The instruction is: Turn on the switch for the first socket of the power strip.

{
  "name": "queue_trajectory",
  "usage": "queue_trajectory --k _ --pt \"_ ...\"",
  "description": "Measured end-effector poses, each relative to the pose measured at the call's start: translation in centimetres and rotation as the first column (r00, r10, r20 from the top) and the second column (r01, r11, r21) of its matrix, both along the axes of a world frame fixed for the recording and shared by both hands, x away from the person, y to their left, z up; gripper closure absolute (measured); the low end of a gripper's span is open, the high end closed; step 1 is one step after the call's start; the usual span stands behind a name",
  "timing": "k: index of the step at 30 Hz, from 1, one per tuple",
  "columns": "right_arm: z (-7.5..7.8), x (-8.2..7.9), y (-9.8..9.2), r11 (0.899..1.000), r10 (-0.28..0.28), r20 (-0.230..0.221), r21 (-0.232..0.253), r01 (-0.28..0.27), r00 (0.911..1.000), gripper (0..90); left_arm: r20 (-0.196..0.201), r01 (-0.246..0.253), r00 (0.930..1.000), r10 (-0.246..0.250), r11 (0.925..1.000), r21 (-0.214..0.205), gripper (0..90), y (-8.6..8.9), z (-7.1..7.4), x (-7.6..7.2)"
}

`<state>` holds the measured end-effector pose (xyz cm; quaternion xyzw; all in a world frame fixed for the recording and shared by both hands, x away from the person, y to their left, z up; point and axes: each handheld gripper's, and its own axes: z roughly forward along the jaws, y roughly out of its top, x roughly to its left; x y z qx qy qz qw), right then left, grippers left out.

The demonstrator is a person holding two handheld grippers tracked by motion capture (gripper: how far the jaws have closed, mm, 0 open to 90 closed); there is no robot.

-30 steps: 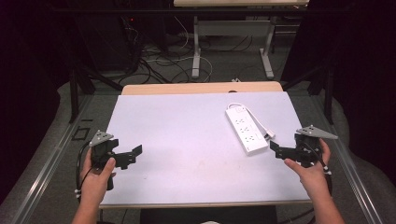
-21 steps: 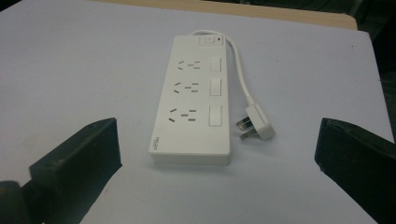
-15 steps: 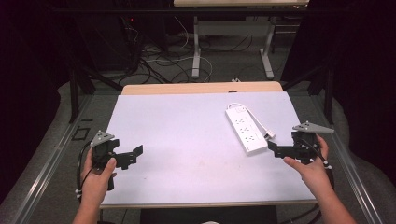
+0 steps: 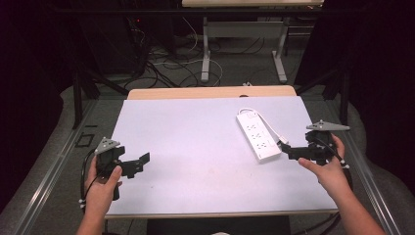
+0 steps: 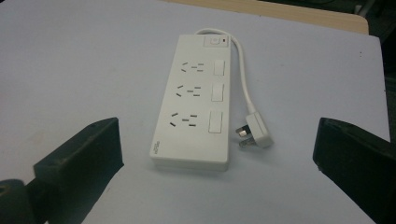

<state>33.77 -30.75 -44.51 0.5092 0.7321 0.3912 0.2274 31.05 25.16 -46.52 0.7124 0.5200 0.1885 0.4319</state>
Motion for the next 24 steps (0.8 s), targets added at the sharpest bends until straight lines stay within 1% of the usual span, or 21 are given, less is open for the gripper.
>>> queue_trajectory --k 3,4,5,6,7,8,9,10,11,13,15,17,24 --pt "0.2 0.4 -0.1 1.0 0.0 -0.008 -0.008 -0.001 1.0 1.9 -0.001 0.0 1.0 0.0 1.0 0.001 1.8 0.0 0.0 0.0" --pt "0.2 0.5 0.0 1.0 -0.001 -0.002 0.0 0.001 1.0 2.1 -0.002 0.001 1.0 -0.001 1.0 0.002 1.8 0.0 0.0 0.0" --pt "0.3 0.6 0.0 1.0 -0.001 -0.013 0.0 0.001 0.9999 2.3 -0.001 0.001 1.0 -0.001 1.0 0.001 1.8 0.0 0.0 0.0" --pt "0.3 0.7 0.0 1.0 -0.004 -0.006 0.0 0.004 1.0 2.5 -0.002 0.001 1.0 -0.001 1.0 0.002 1.8 0.0 0.0 0.0" --pt "0.4 0.8 0.0 1.0 0.002 -0.013 0.002 -0.002 0.9999 2.6 0.0 -0.002 1.0 0.002 1.0 0.001 1.8 0.0 0.0 0.0" --pt "0.4 1.0 -0.1 1.0 0.0 -0.005 -0.009 0.0 1.0 2.8 -0.001 -0.002 1.0 0.002 1.0 0.002 1.8 0.0 0.0 0.0" --pt "0.5 1.1 0.0 1.0 0.003 -0.015 -0.003 -0.003 0.9999 3.1 -0.002 0.0 1.0 0.0 1.0 0.001 1.8 0.0 0.0 0.0" --pt "0.5 1.2 0.0 1.0 0.0 -0.01 -0.012 0.0 1.0 3.4 -0.001 0.0 1.0 0.0 1.0 0.001 1.8 0.0 0.0 0.0" --pt "0.7 1.3 -0.1 1.0 0.001 -0.017 -0.011 -0.002 0.9999 3.7 -0.001 -0.001 1.0 0.001 1.0 0.001 1.8 0.0 0.0 0.0" --pt "0.8 1.5 -0.1 1.0 -0.001 -0.013 -0.013 0.001 0.9999 4.0 -0.001 -0.001 1.0 0.001 1.0 0.001 1.8 0.1 -0.1 0.0" --pt "1.0 1.7 0.0 1.0 0.0 -0.02 -0.01 0.0 0.9998 4.1 -0.003 0.0 1.0 0.0 1.0 0.0 1.8 0.1 0.0 0.0" --pt "1.2 2.0 0.1 1.0 0.001 -0.011 -0.016 -0.001 0.9999 4.1 0.001 -0.001 1.0 0.001 1.0 -0.003 1.8 0.1 0.0 0.0" --pt "1.9 2.8 0.6 0.999 0.013 -0.016 -0.042 -0.014 0.9998 4.1 0.001 -0.002 1.0 0.002 1.0 -0.003 1.8 0.1 0.0 0.0"
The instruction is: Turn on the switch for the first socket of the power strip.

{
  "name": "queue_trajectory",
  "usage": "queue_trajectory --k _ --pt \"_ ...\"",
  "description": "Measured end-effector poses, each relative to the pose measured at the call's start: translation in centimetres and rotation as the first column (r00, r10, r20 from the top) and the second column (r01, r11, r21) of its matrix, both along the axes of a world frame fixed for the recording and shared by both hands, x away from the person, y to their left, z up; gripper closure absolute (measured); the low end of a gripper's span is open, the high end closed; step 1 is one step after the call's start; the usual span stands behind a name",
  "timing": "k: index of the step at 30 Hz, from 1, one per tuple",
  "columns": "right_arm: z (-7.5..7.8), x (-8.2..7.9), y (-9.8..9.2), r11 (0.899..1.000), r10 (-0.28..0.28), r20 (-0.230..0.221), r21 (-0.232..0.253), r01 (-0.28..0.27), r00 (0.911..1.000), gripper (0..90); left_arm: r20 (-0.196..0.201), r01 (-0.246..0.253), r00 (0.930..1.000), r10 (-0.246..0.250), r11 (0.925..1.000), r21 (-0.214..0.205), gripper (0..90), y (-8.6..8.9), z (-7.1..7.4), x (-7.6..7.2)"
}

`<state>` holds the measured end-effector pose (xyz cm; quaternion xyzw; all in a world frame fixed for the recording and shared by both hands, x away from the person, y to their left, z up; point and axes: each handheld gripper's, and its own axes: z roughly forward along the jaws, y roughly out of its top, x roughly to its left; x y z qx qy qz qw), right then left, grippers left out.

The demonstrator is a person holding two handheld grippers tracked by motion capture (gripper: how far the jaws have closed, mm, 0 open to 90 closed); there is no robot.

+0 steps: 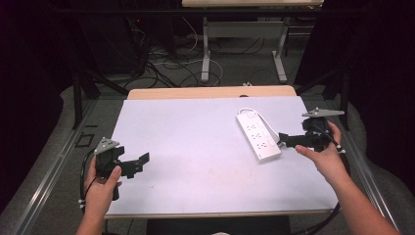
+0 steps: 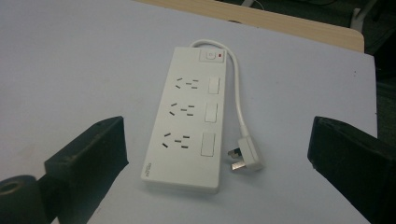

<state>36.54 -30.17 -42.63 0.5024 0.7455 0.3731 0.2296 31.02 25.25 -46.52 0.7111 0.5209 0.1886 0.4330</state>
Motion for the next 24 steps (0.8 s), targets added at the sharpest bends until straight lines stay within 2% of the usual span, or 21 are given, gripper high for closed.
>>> queue_trajectory --k 10,18,24 --pt "0.8 1.3 0.9 0.999 0.009 0.006 -0.039 -0.009 0.9999 4.1 0.002 -0.002 1.0 0.002 1.0 0.0 1.8 0.1 0.0 0.0" --pt "0.9 2.7 1.5 0.998 0.013 -0.023 -0.054 -0.014 0.9997 4.1 -0.002 0.0 1.0 0.0 1.0 0.002 1.8 0.0 0.0 0.0" --pt "1.2 3.6 1.9 0.997 0.012 -0.028 -0.07 -0.014 0.9995 4.0 -0.004 0.002 1.0 -0.002 1.0 0.003 1.8 0.0 0.0 0.0"
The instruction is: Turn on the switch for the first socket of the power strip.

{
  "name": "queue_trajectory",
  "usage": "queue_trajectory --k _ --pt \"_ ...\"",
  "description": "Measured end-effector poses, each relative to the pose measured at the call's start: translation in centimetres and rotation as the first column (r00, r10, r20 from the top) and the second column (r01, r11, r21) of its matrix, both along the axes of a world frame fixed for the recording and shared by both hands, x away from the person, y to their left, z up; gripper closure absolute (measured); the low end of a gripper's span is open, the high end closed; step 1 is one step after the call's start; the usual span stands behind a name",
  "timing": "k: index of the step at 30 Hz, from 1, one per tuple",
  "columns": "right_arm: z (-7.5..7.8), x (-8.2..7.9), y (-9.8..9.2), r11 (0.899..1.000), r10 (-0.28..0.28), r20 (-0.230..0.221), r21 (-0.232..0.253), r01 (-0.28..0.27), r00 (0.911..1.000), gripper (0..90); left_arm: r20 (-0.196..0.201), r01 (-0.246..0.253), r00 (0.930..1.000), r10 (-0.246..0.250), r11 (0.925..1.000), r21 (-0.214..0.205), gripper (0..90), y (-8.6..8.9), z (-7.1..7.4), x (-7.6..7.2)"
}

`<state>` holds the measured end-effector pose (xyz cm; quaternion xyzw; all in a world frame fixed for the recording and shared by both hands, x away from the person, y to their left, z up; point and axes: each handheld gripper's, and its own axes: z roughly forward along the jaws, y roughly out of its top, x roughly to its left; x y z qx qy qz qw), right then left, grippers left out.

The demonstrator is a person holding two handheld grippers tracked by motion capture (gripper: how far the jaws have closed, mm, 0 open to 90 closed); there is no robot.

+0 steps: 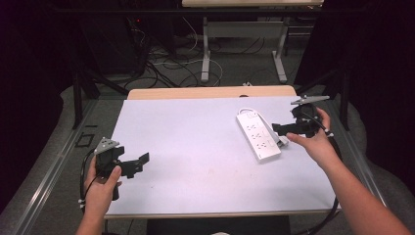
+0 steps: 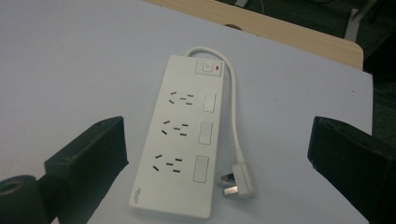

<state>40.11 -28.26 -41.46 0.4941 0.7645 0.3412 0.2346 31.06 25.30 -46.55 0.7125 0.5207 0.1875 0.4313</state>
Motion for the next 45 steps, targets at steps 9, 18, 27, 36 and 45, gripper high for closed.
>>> queue_trajectory --k 9,18,27,36,45 --pt "0.3 1.3 0.6 1.0 0.002 -0.02 -0.02 -0.002 0.9998 4.0 -0.002 0.001 1.0 -0.001 1.0 0.0 1.8 0.0 0.0 0.0" --pt "0.4 3.0 1.3 0.999 -0.01 -0.044 -0.04 0.008 0.999 4.5 -0.002 0.002 1.0 -0.002 1.0 -0.001 1.8 0.0 0.0 0.1" --pt "0.2 4.8 1.8 0.999 -0.031 -0.069 -0.038 0.029 0.9971 5.9 0.004 -0.001 1.0 0.001 1.0 -0.004 1.8 0.1 0.0 0.1" --pt "-0.4 6.4 1.9 0.998 -0.059 -0.096 -0.028 0.057 0.9937 9.1 0.003 -0.003 1.0 0.003 1.0 -0.006 1.8 0.1 0.0 0.1" --pt "-1.2 7.9 1.7 0.996 -0.088 -0.139 0.017 0.092 0.9864 14.8 0.0 0.0 1.0 0.0 1.0 -0.001 1.8 0.1 0.0 0.1"
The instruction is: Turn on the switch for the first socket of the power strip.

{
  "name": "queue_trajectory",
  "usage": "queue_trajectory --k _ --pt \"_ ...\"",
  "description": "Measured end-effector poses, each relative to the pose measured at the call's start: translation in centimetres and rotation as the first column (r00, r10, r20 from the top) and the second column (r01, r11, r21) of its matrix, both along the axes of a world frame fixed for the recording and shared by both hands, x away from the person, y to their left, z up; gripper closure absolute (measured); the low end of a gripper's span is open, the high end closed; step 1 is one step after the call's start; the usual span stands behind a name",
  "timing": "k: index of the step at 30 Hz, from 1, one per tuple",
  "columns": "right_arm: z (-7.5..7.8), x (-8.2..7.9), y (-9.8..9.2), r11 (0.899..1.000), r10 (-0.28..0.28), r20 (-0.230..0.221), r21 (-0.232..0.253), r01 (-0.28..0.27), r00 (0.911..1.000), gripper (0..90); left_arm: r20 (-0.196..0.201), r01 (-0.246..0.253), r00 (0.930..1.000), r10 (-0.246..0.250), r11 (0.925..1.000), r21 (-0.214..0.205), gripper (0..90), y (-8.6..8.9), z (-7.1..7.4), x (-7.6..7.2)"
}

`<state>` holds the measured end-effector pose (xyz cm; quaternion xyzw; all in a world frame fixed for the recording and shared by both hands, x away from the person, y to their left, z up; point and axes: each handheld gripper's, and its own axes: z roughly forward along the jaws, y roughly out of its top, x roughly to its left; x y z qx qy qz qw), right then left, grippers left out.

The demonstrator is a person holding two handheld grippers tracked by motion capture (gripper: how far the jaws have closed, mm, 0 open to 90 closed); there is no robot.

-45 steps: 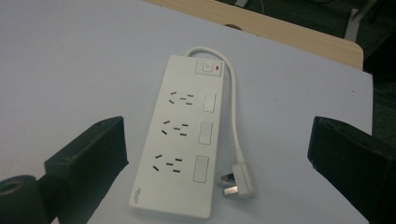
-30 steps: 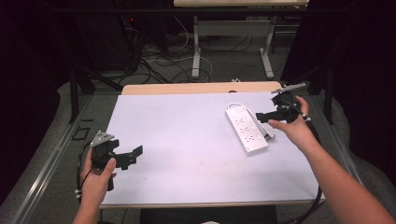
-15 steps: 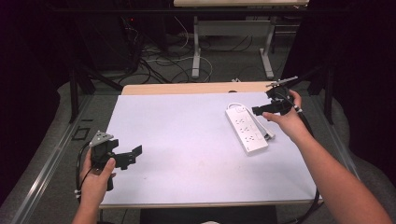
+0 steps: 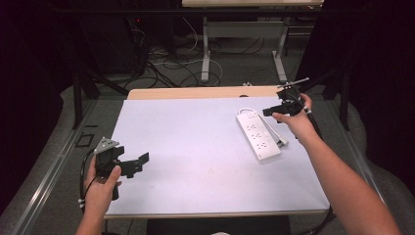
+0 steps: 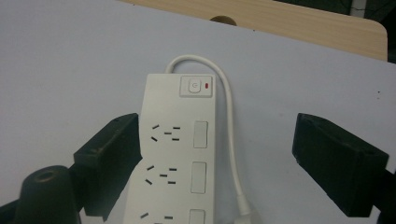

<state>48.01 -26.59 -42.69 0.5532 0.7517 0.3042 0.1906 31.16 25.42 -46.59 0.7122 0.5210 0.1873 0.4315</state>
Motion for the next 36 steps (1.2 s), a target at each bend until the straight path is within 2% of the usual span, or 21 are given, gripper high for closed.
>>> queue_trajectory --k 9,12,16,26,30,36 --pt "-0.8 1.1 0.5 0.999 -0.008 -0.008 0.045 0.008 0.9999 15.7 -0.001 0.001 1.0 -0.001 1.0 -0.001 1.8 0.0 0.0 0.0" --pt "-1.1 1.4 0.7 0.999 -0.002 -0.008 0.047 0.002 1.0 16.7 -0.001 0.0 1.0 0.0 1.0 0.0 1.8 0.0 0.0 0.0" --pt "-1.4 1.6 1.0 0.999 -0.009 -0.008 0.043 0.009 0.9999 20.1 0.001 -0.002 1.0 0.002 1.0 0.0 2.0 0.1 -0.1 0.0" --pt "-2.2 2.2 1.7 1.0 0.013 0.015 0.018 -0.014 0.9998 32.1 0.001 -0.003 1.0 0.003 1.0 0.002 2.4 0.1 -0.1 0.0" --pt "-2.5 2.5 2.0 1.0 0.026 0.027 -0.001 -0.026 0.9993 33.3 -0.001 -0.002 1.0 0.002 1.0 0.004 2.6 0.1 -0.1 0.0" --pt "-3.3 2.9 2.3 1.0 0.027 0.0 -0.007 -0.027 0.9996 35.4 0.0 -0.004 1.0 0.004 1.0 0.002 2.7 0.1 -0.1 0.0"
